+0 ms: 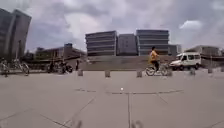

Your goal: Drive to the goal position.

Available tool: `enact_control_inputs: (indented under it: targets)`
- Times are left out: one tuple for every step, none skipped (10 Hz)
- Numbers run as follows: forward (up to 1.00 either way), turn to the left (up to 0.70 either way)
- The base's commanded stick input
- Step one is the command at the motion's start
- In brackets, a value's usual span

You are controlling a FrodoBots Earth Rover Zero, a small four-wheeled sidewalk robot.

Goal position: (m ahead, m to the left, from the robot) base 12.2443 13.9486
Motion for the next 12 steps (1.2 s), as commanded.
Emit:
enact_control_inputs:
  targets:
    - [0.85,-0.02]
    - [0.85,-0.02]
    - [0.85,-0.02]
    - [0.85,-0.02]
    - [0.85,-0.02]
    - [0.85,-0.06]
    - [0.85,-0.17]
    - [0.85,-0.26]
    - [0.85,-0.05]
    - [0.85,-0.02]
    - [0.85,-0.02]
    - [0.85,-0.02]
